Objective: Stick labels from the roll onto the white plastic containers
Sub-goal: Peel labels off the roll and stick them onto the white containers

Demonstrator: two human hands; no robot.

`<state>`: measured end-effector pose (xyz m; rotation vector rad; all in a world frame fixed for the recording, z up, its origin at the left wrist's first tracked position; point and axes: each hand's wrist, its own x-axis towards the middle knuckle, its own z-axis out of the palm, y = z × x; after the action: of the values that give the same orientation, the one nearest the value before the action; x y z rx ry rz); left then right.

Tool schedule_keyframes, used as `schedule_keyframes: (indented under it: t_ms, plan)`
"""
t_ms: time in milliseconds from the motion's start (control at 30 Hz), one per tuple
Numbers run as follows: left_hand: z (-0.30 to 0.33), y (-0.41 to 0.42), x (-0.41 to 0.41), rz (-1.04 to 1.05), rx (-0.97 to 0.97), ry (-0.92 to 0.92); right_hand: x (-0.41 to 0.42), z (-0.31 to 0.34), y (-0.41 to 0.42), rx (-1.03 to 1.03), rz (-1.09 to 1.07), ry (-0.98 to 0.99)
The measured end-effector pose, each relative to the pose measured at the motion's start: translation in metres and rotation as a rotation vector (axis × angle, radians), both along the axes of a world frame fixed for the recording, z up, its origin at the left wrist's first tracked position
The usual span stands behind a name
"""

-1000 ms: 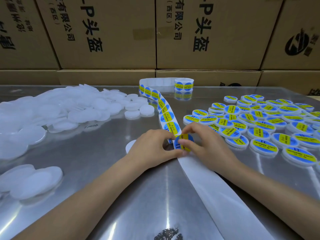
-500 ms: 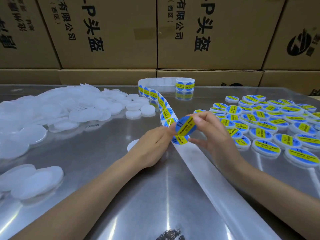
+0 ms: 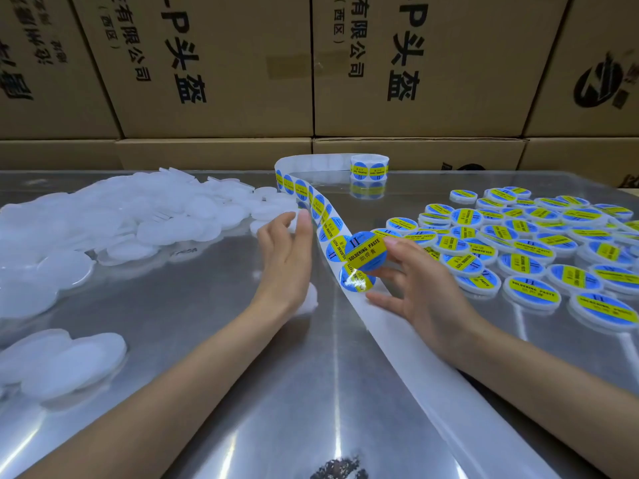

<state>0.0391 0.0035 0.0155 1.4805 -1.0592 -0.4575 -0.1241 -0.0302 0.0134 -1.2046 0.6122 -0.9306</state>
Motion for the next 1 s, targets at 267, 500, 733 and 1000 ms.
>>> schedule_keyframes:
  t_ms: [267, 500, 733, 1000]
  plan:
    - [0.012, 0.011, 0.020, -0.136, 0.029, -0.578, 0.000, 0.000, -0.003, 0.031, -0.006, -0.026]
    - [0.018, 0.017, 0.041, -0.043, 0.587, -0.966, 0.003, -0.002, -0.005, 0.014, -0.058, 0.056]
    - [0.017, 0.015, 0.033, 0.016, 0.452, -0.958, 0.004, -0.001, -0.004, -0.019, -0.049, 0.104]
    - [0.007, 0.011, 0.025, -0.094, 0.387, -0.870, 0.003, 0.001, -0.003, -0.011, -0.041, 0.095]
